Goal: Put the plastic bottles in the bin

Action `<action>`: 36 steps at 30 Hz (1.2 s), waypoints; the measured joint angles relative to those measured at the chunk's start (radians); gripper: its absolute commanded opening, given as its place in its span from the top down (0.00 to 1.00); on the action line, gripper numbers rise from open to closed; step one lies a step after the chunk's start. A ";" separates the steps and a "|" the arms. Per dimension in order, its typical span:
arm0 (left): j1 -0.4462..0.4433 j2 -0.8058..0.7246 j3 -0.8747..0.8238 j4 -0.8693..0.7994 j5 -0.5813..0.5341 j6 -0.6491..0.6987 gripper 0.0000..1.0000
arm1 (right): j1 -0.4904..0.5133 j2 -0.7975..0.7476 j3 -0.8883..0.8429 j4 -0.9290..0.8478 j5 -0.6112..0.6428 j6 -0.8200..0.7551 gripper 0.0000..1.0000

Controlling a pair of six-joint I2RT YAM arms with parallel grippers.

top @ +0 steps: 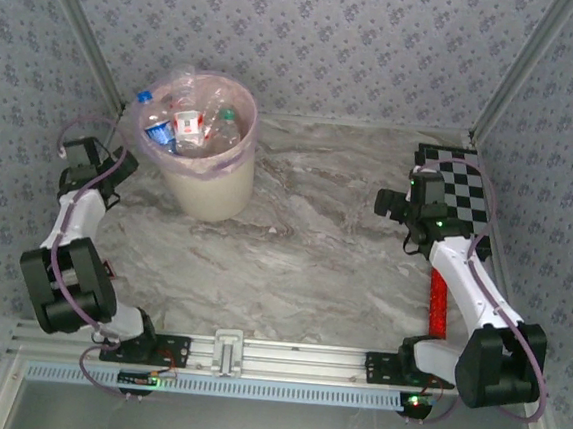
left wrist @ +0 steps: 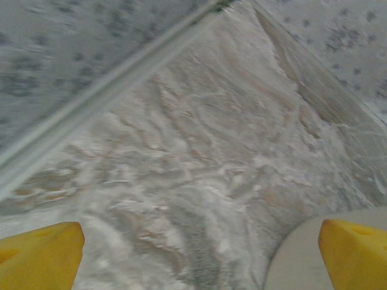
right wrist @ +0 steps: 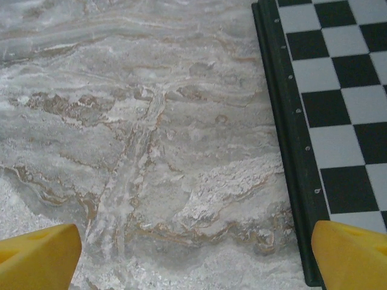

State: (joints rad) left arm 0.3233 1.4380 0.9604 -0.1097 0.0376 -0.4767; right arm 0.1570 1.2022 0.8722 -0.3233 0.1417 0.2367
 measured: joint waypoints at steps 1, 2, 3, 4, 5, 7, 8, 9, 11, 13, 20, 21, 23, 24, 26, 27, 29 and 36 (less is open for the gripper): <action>-0.022 0.016 0.000 0.019 0.013 -0.004 0.01 | 0.000 -0.002 -0.009 0.005 -0.003 0.000 0.00; -0.045 0.031 0.002 0.037 0.023 -0.005 0.01 | -0.003 -0.003 -0.017 0.010 -0.008 0.000 0.00; -0.067 0.043 0.005 0.049 0.027 -0.007 0.01 | -0.005 -0.006 -0.022 0.013 -0.013 0.000 0.00; -0.093 0.058 0.007 0.063 0.018 -0.008 0.01 | -0.006 -0.007 -0.025 0.015 -0.018 0.000 0.00; -0.108 0.068 0.007 0.076 0.019 -0.014 0.01 | -0.007 -0.008 -0.026 0.016 -0.025 0.001 0.00; -0.143 0.079 0.007 0.098 0.021 -0.025 0.02 | -0.009 -0.010 -0.026 0.017 -0.034 0.000 0.00; -0.161 0.083 0.007 0.112 0.022 -0.031 0.02 | -0.009 -0.011 -0.026 0.016 -0.037 0.001 0.00; -0.176 0.085 0.007 0.121 0.021 -0.035 0.02 | -0.009 -0.014 -0.026 0.017 -0.042 0.001 0.00; -0.212 0.093 0.007 0.139 0.015 -0.045 0.03 | -0.009 -0.022 -0.026 0.018 -0.049 0.001 0.00; -0.252 0.104 0.007 0.156 0.004 -0.049 0.03 | -0.009 -0.033 -0.033 0.027 -0.052 0.002 0.00; -0.416 0.201 0.022 0.195 -0.004 -0.061 0.01 | -0.009 -0.056 -0.075 0.067 -0.055 0.004 0.00; -0.429 0.209 0.027 0.193 -0.003 -0.060 0.01 | -0.008 -0.058 -0.079 0.072 -0.052 0.004 0.00; -0.444 0.209 0.030 0.188 -0.011 -0.056 0.01 | -0.001 -0.064 -0.092 0.094 -0.027 0.003 0.00; -0.443 0.203 0.030 0.183 -0.019 -0.051 0.01 | 0.003 -0.067 -0.097 0.103 -0.009 0.003 0.00; -0.428 0.168 0.030 0.157 -0.048 -0.023 0.01 | 0.013 -0.068 -0.111 0.122 0.029 -0.006 0.00; -0.419 0.145 0.030 0.139 -0.063 -0.006 0.01 | 0.016 -0.064 -0.115 0.127 0.041 -0.010 0.00; -0.396 0.072 0.030 0.092 -0.109 0.045 0.01 | 0.027 -0.043 -0.120 0.147 0.078 -0.023 0.00; -0.303 -0.178 -0.012 0.053 -0.218 0.183 0.01 | 0.047 0.113 -0.124 0.233 0.230 -0.057 0.00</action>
State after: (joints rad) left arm 0.0204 1.2598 0.9485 -0.0563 -0.1806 -0.2932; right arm 0.2039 1.3148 0.7483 -0.0906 0.3717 0.1795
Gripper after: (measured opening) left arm 0.989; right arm 0.998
